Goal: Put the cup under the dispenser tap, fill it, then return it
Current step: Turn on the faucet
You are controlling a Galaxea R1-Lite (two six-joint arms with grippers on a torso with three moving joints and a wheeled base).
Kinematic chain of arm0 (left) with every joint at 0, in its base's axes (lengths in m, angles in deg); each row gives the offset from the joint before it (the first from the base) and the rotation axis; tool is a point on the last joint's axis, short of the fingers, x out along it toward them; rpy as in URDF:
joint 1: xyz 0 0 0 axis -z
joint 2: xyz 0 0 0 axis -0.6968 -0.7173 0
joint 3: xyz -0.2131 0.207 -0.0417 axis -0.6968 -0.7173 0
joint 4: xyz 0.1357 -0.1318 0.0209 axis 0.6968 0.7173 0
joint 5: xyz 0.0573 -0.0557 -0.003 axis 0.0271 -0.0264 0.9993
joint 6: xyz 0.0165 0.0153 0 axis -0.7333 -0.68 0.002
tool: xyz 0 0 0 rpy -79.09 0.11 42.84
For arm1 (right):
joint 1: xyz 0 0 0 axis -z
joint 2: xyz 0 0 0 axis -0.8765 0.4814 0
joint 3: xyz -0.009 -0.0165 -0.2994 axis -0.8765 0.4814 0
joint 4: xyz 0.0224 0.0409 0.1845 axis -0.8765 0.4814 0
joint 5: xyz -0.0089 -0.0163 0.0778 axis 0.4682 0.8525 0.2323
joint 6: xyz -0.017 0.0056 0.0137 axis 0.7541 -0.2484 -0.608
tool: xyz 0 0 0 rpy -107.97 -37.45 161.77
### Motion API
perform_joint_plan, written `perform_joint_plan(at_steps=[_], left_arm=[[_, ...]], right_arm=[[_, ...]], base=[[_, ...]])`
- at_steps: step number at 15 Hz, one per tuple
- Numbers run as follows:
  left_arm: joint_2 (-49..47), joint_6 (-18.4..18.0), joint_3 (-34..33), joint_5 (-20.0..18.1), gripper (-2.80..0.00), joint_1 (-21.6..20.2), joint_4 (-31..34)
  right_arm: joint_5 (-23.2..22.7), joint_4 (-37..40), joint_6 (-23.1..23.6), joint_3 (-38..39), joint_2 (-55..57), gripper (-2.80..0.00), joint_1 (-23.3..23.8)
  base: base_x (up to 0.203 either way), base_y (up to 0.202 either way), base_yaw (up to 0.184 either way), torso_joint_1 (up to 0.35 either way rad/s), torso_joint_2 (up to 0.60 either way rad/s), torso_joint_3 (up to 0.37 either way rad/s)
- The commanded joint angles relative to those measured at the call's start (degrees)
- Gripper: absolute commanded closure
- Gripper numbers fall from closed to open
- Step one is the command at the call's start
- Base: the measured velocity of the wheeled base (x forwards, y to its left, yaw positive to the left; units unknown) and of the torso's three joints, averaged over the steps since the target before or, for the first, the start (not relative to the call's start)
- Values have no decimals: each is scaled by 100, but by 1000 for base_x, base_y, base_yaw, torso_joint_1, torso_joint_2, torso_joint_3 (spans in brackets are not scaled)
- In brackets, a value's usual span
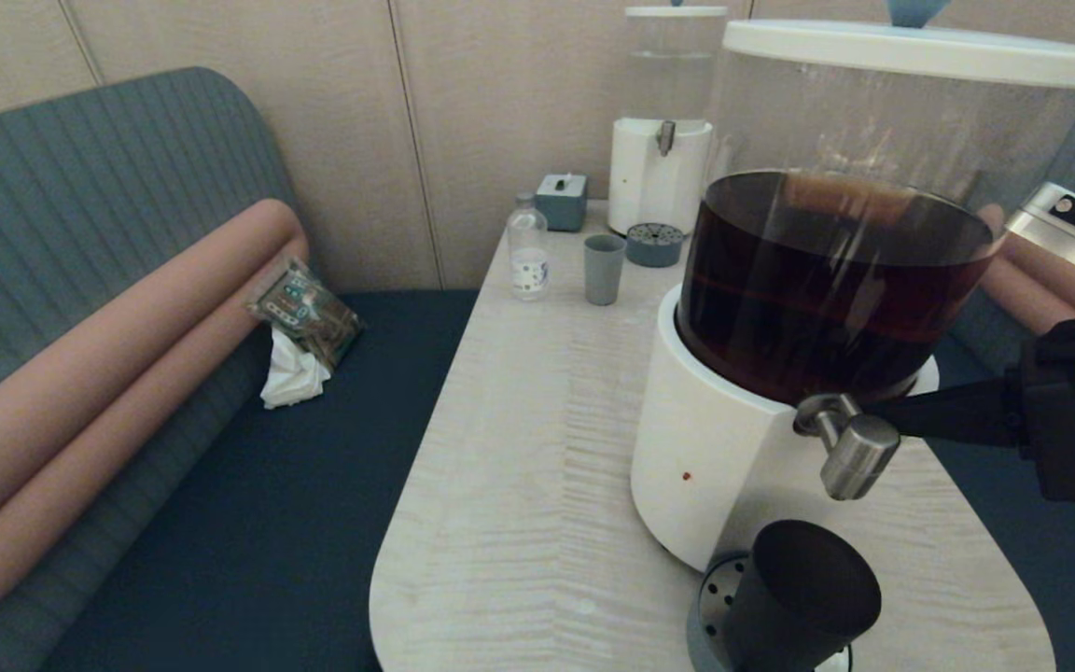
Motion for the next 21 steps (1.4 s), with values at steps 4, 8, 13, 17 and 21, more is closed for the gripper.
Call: perform_joint_plan(at_steps=[4, 8, 13, 17, 21], left_arm=[[1, -2, 0, 4, 0, -1, -2], [1, -2, 0, 4, 0, -1, -2], [1, -2, 0, 4, 0, -1, -2], [1, -2, 0, 4, 0, -1, -2], [1, -2, 0, 4, 0, -1, -2]], right_arm=[[-105, -120, 3, 22, 38, 0, -72], [-105, -251, 12, 78, 42, 0, -205], [-211, -440, 12, 184, 16, 0, -294], [-336, -542, 73, 210, 15, 0, -300], [-536, -542, 126, 210, 24, 0, -301]], base=[[0, 0, 0, 0, 0, 0], [0, 0, 0, 0, 0, 0], [0, 0, 0, 0, 0, 0], [0, 0, 0, 0, 0, 0], [0, 0, 0, 0, 0, 0]])
